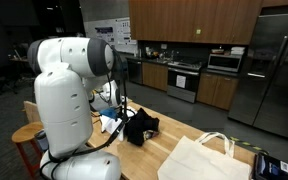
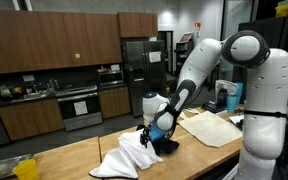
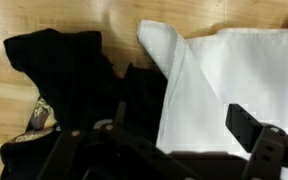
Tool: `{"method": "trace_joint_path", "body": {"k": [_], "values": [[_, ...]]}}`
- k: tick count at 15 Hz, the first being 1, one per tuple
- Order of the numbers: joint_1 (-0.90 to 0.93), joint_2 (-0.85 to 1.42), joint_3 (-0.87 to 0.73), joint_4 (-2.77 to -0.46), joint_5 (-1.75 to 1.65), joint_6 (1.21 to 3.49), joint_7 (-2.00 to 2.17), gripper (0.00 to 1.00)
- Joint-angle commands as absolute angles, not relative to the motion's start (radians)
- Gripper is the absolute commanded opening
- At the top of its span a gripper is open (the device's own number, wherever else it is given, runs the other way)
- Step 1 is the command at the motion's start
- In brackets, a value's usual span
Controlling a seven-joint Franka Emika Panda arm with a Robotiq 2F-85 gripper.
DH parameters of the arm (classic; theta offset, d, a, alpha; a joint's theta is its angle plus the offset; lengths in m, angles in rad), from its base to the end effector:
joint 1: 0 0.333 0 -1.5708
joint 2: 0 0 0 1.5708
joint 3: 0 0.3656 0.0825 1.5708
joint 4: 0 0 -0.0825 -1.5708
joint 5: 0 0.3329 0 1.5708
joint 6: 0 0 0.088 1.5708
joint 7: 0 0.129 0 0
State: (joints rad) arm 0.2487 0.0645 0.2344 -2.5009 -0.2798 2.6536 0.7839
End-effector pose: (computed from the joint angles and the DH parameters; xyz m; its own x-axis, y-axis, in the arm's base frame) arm 0.4008 0.2153 0.3381 0.9872 -0.0564 0.1493 -0.0636 -0.9970 0.0439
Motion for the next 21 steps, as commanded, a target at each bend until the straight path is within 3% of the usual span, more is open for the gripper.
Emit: {"method": "trace_joint_path", "body": {"k": [1,9,13,21], "values": [[0.259,0.063,0.224,-2.501,-0.275,2.652,0.779,1.0],[0.259,0.063,0.224,-2.501,-0.275,2.652,0.779,1.0],[0.239,0.111,0.186,-2.537,-0.39,2.901,0.902,1.0],[0.333,0.129,-0.11,-2.499,-0.892,3.181,1.556,1.0]]}}
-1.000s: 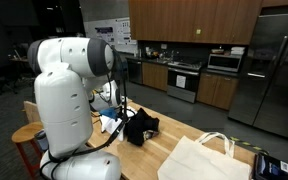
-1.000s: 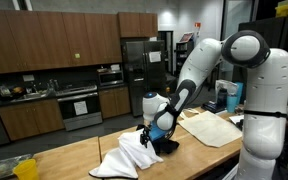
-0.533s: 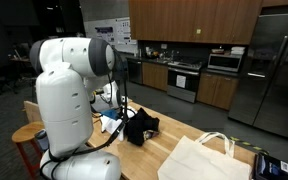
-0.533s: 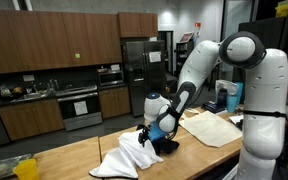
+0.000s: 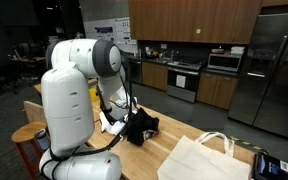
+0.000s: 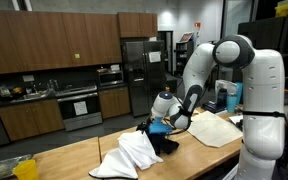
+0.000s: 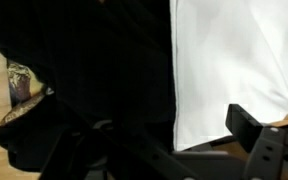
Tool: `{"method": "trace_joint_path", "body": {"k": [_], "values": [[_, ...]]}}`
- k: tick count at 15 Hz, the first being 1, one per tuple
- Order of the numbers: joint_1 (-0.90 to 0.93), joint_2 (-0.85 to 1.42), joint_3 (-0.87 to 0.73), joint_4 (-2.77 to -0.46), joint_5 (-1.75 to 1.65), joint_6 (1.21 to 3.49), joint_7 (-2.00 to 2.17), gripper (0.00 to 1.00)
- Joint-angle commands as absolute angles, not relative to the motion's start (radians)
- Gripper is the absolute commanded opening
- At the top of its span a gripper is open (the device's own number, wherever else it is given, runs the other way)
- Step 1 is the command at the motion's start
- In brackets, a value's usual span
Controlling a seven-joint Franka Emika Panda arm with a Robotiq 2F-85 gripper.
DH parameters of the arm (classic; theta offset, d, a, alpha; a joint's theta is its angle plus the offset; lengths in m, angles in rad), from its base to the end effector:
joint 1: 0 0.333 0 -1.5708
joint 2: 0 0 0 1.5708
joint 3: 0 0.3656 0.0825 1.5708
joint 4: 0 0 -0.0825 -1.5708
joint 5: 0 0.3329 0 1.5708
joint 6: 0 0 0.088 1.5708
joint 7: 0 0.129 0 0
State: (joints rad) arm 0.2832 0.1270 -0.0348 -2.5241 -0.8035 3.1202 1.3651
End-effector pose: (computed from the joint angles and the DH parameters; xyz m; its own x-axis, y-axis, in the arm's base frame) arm 0.4419 0.1756 0.3426 0.8562 -0.3302 0.3972 -0.2562 -0.9392 -0.2286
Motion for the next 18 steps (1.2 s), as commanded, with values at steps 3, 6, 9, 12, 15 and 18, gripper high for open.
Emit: {"method": "trace_joint_path", "body": {"k": [3,6,9,12,15,18], "values": [[0.374,0.173,-0.151,-2.452,-0.895,3.283,1.668,1.0],[0.42,0.212,-0.186,-2.431,-0.824,3.378,1.711,1.0],[0.453,0.256,-0.195,-2.457,-0.708,3.443,1.729,1.0],[0.45,0.263,-0.144,-2.499,-0.648,3.396,1.766,1.0],[0.342,0.216,0.067,-2.541,-0.593,3.165,1.741,1.0],[0.228,0.201,0.304,-2.532,-0.435,2.933,1.604,1.0]]}}
